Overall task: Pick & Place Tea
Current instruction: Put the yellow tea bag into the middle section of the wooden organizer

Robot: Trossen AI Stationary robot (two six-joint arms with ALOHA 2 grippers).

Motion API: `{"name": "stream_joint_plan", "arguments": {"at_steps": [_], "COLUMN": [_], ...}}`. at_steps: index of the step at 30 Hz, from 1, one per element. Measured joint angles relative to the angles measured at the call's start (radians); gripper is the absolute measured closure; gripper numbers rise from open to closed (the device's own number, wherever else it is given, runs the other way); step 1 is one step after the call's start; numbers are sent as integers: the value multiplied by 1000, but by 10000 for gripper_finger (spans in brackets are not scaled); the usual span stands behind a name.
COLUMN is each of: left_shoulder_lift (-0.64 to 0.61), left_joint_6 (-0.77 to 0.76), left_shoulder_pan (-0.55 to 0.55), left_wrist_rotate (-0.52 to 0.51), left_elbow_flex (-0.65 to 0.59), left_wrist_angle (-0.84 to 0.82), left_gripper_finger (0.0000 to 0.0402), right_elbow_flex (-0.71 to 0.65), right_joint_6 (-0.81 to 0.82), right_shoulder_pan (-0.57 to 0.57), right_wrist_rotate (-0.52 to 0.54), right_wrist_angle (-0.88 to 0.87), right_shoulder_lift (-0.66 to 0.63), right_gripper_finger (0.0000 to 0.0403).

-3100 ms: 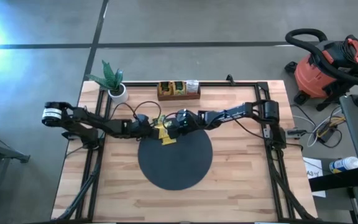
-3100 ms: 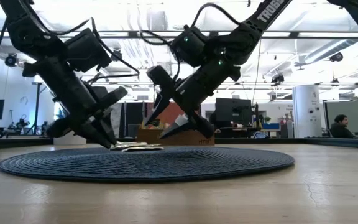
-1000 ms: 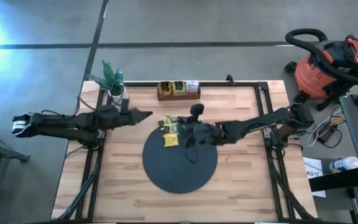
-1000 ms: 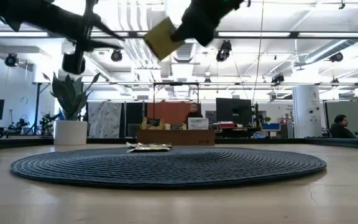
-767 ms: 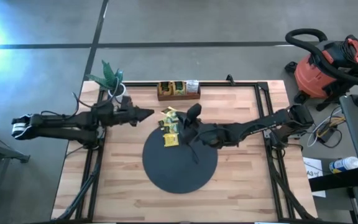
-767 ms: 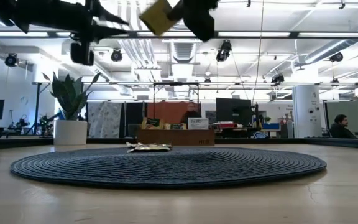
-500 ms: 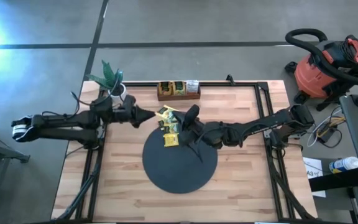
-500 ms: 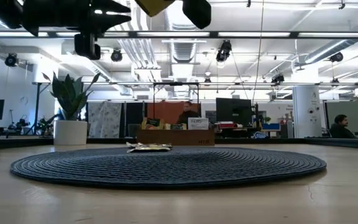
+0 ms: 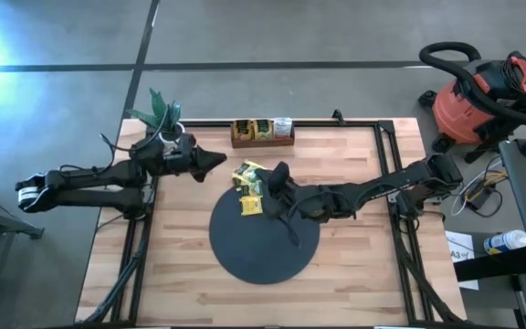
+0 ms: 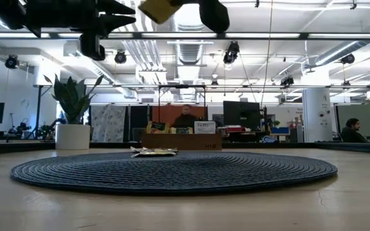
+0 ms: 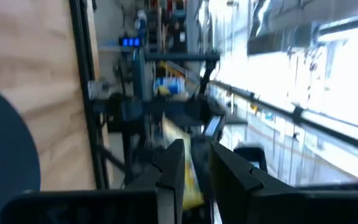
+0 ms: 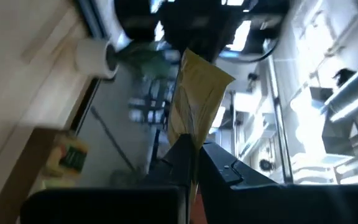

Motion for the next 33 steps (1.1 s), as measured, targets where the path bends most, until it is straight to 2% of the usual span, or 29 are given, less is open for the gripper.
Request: {"name": "stream_joint_plan", "arguments": {"at_steps": [5, 16, 23, 33], "left_shoulder_lift": [3, 53, 153, 213], "left_joint_6": [-15, -45, -61, -78], "left_shoulder_pan": [-14, -23, -33, -34], "left_wrist_rotate": [61, 109, 121, 165], "left_elbow_flex": [0, 0, -1, -2], "left_wrist_angle": [-28, -15, 163, 268], "left_gripper_finger": [333, 333, 333, 333], "right_elbow_flex": [-1, -2, -2, -2], "right_joint_6": [-6, -60, -60, -60], "right_shoulder_pan": [-10, 3, 5, 4], "right_wrist_rotate": [75, -14, -44, -42], "right_wrist_angle": [-13, -4, -3, -3], "right_shoulder_lift": [-4, -10, -10, -9], "right_gripper_finger": [390, 390, 390, 390]}}
